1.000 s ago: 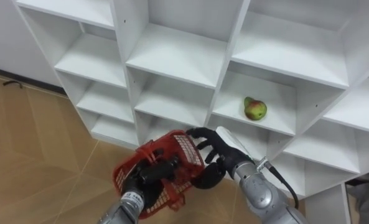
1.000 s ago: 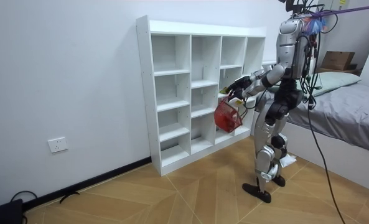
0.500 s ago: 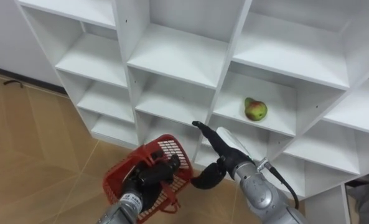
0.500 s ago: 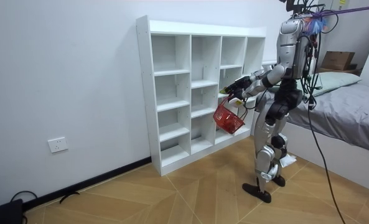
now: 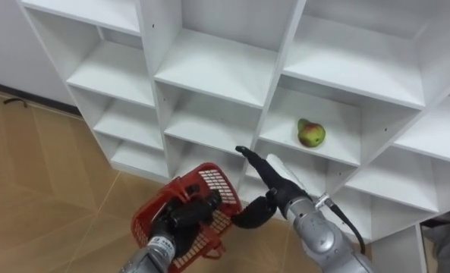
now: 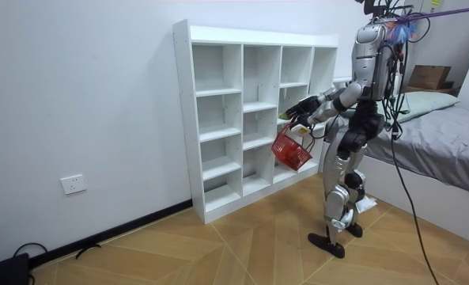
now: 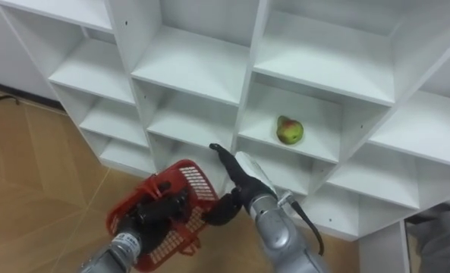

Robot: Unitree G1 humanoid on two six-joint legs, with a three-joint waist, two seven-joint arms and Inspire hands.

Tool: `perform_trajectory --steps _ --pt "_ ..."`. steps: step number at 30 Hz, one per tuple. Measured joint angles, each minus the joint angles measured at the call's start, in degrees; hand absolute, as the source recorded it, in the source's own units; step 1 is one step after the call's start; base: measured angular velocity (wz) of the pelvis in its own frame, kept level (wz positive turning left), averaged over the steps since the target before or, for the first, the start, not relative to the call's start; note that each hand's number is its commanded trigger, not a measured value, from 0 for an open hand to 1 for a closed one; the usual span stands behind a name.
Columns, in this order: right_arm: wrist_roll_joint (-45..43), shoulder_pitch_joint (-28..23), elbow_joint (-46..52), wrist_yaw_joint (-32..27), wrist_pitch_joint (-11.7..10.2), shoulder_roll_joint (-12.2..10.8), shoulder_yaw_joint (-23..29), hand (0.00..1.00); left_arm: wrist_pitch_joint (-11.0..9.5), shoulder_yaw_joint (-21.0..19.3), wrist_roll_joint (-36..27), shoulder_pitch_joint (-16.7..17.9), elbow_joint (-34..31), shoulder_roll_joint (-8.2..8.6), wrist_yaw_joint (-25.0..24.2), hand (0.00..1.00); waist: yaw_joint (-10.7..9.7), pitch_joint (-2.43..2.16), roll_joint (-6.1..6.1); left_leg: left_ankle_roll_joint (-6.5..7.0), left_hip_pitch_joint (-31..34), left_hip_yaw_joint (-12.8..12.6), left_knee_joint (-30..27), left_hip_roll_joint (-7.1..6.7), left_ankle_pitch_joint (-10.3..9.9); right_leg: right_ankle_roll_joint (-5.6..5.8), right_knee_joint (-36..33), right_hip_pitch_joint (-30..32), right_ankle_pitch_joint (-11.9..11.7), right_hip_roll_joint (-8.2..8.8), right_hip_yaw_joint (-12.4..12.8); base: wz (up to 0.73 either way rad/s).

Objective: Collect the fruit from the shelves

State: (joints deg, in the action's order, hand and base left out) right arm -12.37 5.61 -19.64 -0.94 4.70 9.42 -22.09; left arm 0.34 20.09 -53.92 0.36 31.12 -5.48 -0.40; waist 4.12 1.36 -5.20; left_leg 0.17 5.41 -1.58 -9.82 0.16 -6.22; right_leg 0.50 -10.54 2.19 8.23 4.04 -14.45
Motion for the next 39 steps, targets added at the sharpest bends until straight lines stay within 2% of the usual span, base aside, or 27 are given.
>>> perform_trajectory --steps 4,5,9,11,15,19,23,28,32,34,38,39 --pt "1.07 -0.06 1.90 -3.67 -0.04 0.18 2.69 0.00 0.01 -0.95 -0.16 0.18 0.00 -0.75 0.39 1.00 -1.06 -0.08 0.12 0.00 -0.15 -0.10 0.05 0.02 0.00 -0.01 -0.01 -0.04 -0.01 -0.04 0.15 -0.01" --pt "1.37 -0.08 2.14 -4.71 -0.22 0.31 3.37 0.00 0.03 -0.96 -0.30 0.18 0.00 -1.42 0.44 1.00 -1.22 -0.17 0.22 0.00 -0.27 -0.14 0.14 0.03 0.00 -0.02 -0.03 -0.05 -0.01 -0.05 0.25 -0.05" --pt "3.06 -0.87 2.15 -6.44 -0.86 2.44 3.87 0.00 0.14 -2.18 0.17 0.90 1.86 -2.42 0.47 1.00 -1.68 -0.38 0.45 -0.03 -1.76 -0.65 0.52 0.06 -0.10 0.03 0.02 -1.12 0.02 -0.06 0.83 -0.07" --pt "3.01 -0.95 2.38 -6.50 -0.87 2.78 5.34 0.00 0.19 -3.31 0.61 1.66 3.15 -2.76 0.48 1.00 -2.39 -0.45 0.41 -0.02 -2.02 -0.76 0.57 0.06 -0.11 0.06 0.00 -1.29 0.08 -0.06 0.97 -0.03" --pt "2.76 -1.79 3.80 -6.99 -0.87 3.46 10.23 0.00 1.08 -5.19 1.97 2.26 6.42 -2.77 0.22 1.00 -2.91 -0.82 0.00 -0.01 -2.45 -1.22 0.54 0.09 -0.12 0.05 -0.09 -1.40 0.06 -0.14 1.58 -0.07" --pt "2.57 -2.18 4.72 -7.18 -0.89 4.05 10.74 0.00 1.64 -5.41 2.20 2.52 7.89 -2.76 0.13 1.00 -3.49 -0.96 -0.09 0.02 -3.20 -1.52 0.54 0.15 -0.28 0.06 -0.12 -1.94 0.06 -0.23 2.01 -0.07" --pt "3.98 -2.22 4.54 -8.42 -1.01 4.50 10.81 0.00 1.69 -5.33 2.17 3.60 8.88 -2.93 0.18 1.00 -3.64 -1.05 0.09 -0.02 -4.19 -2.48 0.66 0.41 -0.51 0.04 -0.16 -2.43 0.03 -0.45 3.02 -0.12" --pt "4.78 -2.18 1.20 -10.94 -2.20 4.49 11.08 0.00 1.59 -5.35 2.32 4.72 10.24 -3.52 0.27 1.00 -3.61 -1.02 0.12 -0.02 -4.12 -2.50 0.65 0.44 -0.51 0.01 -0.18 -2.33 0.01 -0.48 3.10 -0.01" --pt "6.03 -1.86 -0.45 -13.72 -2.22 4.39 12.05 0.00 1.58 -5.39 2.27 4.73 10.80 -3.34 0.32 1.00 -2.31 -0.99 0.12 -0.02 -3.13 -2.55 0.51 0.45 -0.51 0.00 -0.37 -1.33 0.00 -0.47 3.14 0.00" --pt "6.12 -0.15 -1.73 -15.40 -2.43 4.32 12.04 0.00 1.27 -5.36 2.37 4.48 11.17 -3.23 0.31 1.00 -2.15 -0.90 -0.02 -0.01 -2.29 -2.65 0.34 0.49 -0.50 -0.04 -0.83 -0.25 -0.03 -0.46 3.16 -0.04" --pt "11.20 8.42 -11.88 -18.79 -3.53 4.28 12.03 0.00 0.50 -5.36 2.28 1.27 17.26 -2.85 0.31 1.00 -1.93 -0.54 -0.94 0.00 -0.17 -2.87 -0.08 0.56 -0.47 -0.12 -1.51 2.02 -0.06 -0.45 3.24 -0.03" --pt "12.50 10.60 -14.71 -19.57 -3.70 4.28 12.05 0.00 0.48 -5.39 2.40 0.80 17.81 -3.09 0.31 1.00 -1.79 -0.30 -1.38 0.00 0.91 -2.85 -0.44 0.62 -0.48 -0.19 -1.62 2.94 -0.10 -0.48 3.16 0.03"
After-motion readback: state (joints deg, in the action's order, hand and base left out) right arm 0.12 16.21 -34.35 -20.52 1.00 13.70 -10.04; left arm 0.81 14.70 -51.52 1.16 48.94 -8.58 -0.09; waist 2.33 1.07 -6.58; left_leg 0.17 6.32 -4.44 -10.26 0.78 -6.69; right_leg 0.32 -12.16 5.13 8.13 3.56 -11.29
